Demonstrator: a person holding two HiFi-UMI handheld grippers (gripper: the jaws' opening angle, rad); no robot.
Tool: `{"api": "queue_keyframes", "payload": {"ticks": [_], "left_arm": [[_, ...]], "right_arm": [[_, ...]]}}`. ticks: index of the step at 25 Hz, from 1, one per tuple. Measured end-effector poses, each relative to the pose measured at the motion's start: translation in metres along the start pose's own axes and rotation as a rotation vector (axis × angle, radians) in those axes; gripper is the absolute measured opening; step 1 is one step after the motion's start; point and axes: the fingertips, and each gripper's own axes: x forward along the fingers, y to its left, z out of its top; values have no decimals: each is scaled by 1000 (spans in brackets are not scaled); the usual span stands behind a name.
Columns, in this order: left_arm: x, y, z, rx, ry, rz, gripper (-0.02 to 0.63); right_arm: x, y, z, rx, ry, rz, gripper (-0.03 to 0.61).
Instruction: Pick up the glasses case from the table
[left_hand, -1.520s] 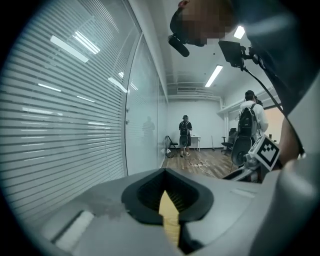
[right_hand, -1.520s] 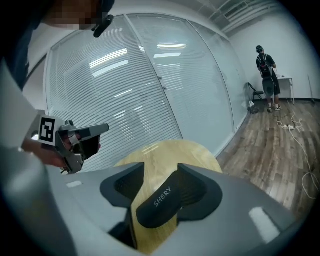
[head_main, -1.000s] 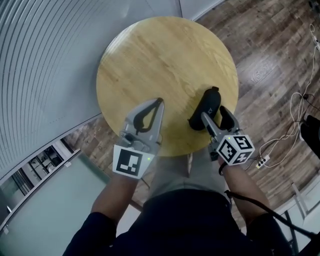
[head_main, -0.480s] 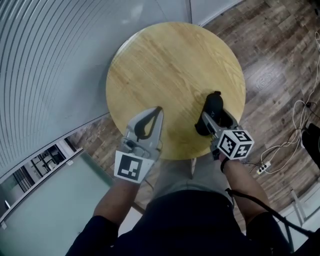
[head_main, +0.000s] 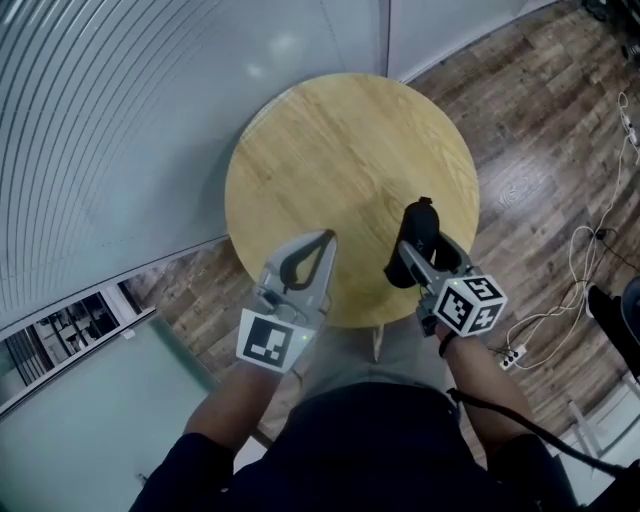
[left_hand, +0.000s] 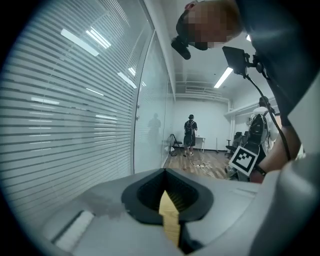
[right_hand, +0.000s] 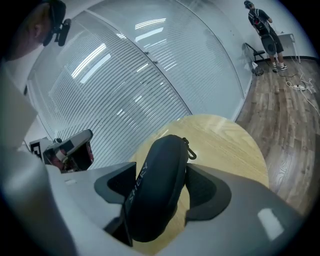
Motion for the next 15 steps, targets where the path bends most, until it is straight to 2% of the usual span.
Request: {"api": "queue_keyframes", "payload": {"ticks": [7, 11, 15], "left_arm": [[-19, -6, 43, 32, -77, 14, 3], [-29, -28, 73, 46, -127, 17, 3], [-38, -42, 105, 59, -179, 42, 3]], "right_arm": [[-43, 44, 42, -44, -93, 26, 321], [-79, 74, 66, -75, -149, 66, 321], [-108, 85, 91, -103, -184, 82, 320]]}}
